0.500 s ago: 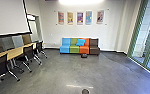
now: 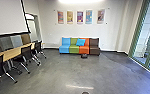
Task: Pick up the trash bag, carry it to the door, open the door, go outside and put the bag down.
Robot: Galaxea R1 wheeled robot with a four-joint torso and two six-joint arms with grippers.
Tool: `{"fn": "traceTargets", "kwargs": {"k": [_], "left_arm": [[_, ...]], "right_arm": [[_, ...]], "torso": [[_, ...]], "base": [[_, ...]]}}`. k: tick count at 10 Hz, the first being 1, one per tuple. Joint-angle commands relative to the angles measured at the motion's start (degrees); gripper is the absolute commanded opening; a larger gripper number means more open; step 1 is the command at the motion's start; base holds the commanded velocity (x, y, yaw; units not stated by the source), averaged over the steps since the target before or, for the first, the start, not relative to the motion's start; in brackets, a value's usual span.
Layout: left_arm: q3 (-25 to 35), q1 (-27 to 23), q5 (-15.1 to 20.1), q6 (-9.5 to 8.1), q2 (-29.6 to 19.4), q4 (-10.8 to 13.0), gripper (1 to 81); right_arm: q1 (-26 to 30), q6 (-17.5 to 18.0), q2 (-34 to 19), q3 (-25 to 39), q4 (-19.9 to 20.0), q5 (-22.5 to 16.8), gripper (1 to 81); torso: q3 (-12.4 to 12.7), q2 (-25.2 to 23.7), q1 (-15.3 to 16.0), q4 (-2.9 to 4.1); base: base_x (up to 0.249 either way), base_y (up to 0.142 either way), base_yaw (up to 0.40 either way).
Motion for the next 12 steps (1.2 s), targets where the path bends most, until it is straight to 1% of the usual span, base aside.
{"fn": "traceTargets", "kwargs": {"k": [1,2,3,4,6,12], "left_arm": [[0.30,-2.93,2.91,0.59,0.14,0.50,81.1],[0.30,-3.02,2.91,0.59,0.14,0.50,81.1],[0.30,-3.10,2.91,0.59,0.23,0.50,81.1],[0.39,-3.10,2.91,0.59,0.32,0.50,81.1],[0.39,-3.19,2.91,0.59,0.32,0.50,81.1],[0.30,-3.37,2.91,0.59,0.50,0.50,81.1]], "right_arm": [[2.34,-0.37,-0.53,0.96,-0.38,-3.40,81.1],[2.25,-0.37,-0.53,0.79,-0.38,-3.40,81.1],[2.25,-0.37,-0.53,0.70,-0.29,-3.40,81.1],[2.25,-0.37,-0.62,0.61,-0.29,-3.40,81.1],[2.26,-0.28,-0.80,0.61,-0.20,-3.40,81.1],[2.26,-0.28,-0.45,0.96,-0.90,-3.23,81.1]], "torso": [[-5.30,0.00,0.00,0.00],[-6.54,0.00,-0.02,0.00],[-3.01,0.00,-0.02,0.00],[-4.72,0.02,0.02,0.00],[-5.81,0.05,0.05,0.00],[-5.68,0.07,0.07,0.00]], "base": [[0.182,0.000,0.000],[0.185,0.000,0.000],[0.188,0.000,0.000],[0.189,0.000,0.000],[0.191,0.000,0.000],[0.194,0.000,0.000]]}}
